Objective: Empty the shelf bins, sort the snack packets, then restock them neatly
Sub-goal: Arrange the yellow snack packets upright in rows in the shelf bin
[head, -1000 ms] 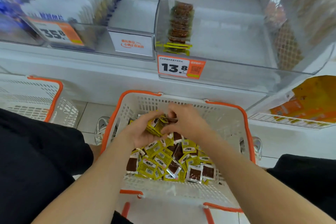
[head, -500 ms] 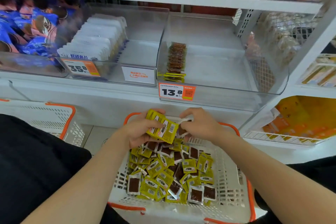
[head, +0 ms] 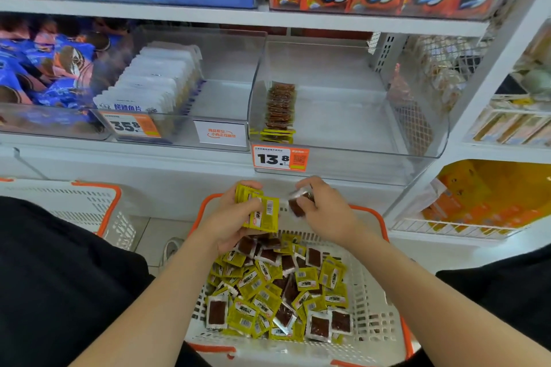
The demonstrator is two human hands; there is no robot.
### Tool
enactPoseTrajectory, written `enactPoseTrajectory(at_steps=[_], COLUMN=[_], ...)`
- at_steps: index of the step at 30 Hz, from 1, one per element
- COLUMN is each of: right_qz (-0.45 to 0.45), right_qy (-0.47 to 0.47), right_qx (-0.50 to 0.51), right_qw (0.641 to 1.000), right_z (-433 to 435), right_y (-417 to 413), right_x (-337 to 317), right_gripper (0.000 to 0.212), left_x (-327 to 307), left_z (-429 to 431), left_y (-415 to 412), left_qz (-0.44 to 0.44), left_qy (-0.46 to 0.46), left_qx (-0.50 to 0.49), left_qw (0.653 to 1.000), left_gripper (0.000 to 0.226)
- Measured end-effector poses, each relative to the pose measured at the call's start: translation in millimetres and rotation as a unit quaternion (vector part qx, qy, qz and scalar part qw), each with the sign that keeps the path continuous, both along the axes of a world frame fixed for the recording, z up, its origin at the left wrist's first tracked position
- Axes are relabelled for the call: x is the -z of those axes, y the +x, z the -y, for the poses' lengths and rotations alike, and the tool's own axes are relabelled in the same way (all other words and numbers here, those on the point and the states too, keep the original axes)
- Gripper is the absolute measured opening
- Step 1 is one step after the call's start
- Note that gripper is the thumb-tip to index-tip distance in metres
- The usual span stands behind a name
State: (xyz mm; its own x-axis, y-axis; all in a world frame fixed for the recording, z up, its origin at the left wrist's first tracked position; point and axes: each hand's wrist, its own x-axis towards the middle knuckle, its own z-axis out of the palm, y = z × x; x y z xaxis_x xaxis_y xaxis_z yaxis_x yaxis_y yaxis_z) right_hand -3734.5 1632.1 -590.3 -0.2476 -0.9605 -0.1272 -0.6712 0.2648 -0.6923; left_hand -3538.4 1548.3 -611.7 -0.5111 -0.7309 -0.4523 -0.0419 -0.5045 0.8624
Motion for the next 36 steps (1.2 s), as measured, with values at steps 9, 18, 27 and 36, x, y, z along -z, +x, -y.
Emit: enactPoseTrajectory(at_steps=[9, 18, 27, 36], right_qz=[0.014, 0.047, 0.029, -0.063], right_qy=[-0.184, -0.180, -0.271, -0.464], right_qx=[-0.123, -0.020, 0.028, -0.053], right_qw=[0.975, 0.982, 0.962, 0.882], right_z=[-27.7, -31.6, -33.8, -27.0], right_y=[23.9, 22.1, 16.8, 27.7], right_x=[1.8, -19.0, -39.5, -98.8], right_gripper=[0.018, 0.061, 0.046, 0.024], left_x=[-7.2, -24.6, -70.8, -139.2], left_z=[-9.0, -12.3, -15.3, -14.9], left_y=[2.0, -6.2, -1.0, -23.3], left_qz=[-0.196, -0.181, -0.183, -0.328], left_qy=[0.136, 0.076, 0.039, -0.093], left_qx=[-0.008, 0.082, 0.164, 0.068], left_qw=[0.971, 0.977, 0.969, 0.938], left_gripper=[0.040, 0.042, 0.043, 0.051])
